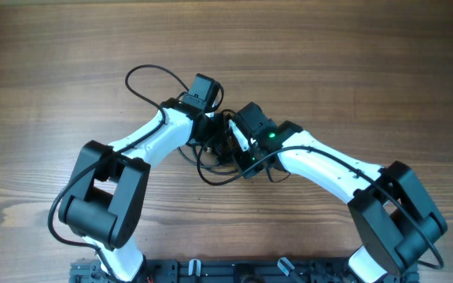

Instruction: Untangle cables

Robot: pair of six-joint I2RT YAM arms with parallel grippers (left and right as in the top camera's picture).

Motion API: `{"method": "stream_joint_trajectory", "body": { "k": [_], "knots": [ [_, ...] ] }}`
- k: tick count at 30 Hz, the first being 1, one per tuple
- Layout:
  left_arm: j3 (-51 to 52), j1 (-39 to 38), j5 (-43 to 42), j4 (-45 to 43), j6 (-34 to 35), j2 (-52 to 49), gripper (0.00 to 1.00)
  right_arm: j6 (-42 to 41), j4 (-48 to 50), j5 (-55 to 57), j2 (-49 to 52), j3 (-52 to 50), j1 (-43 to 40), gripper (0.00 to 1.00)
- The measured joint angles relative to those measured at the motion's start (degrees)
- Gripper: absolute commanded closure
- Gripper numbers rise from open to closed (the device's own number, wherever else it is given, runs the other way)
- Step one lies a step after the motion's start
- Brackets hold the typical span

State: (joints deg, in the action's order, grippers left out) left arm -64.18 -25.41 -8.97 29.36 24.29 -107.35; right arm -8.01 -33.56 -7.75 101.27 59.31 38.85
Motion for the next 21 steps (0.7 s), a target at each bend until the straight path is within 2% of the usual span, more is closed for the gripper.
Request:
{"method": "stream_joint_trajectory", "body": {
  "k": [6, 10, 11, 12, 17, 21],
  "knots": [
    [0.0, 0.0, 0.0, -0.1, 0.0, 0.0, 0.65, 0.5, 0.2, 3.7, 0.1, -0.1, 0.0, 0.73],
    [0.0, 0.0, 0.0, -0.3, 0.0, 0.0, 0.64, 1.1, 0.6, 6.8, 0.2, -0.1, 0.1, 0.83],
    [0.0, 0.0, 0.2, -0.4, 0.0, 0.0, 0.64, 1.3, 1.5, 7.8, 0.2, -0.2, 0.1, 0.94],
    [0.0, 0.0, 0.2, -0.5, 0.0, 0.0, 0.64, 1.4, 1.7, 8.1, 0.2, -0.2, 0.1, 0.96],
    [0.0, 0.0, 0.2, -0.6, 0.0, 0.0, 0.66, 5.2, 1.8, 6.6, 0.2, -0.2, 0.0, 0.96],
    [0.0, -0.1, 0.2, -0.5, 0.0, 0.0, 0.67, 5.7, -4.1, 0.1, -1.8, 1.4, -1.5, 0.96]
  ]
}}
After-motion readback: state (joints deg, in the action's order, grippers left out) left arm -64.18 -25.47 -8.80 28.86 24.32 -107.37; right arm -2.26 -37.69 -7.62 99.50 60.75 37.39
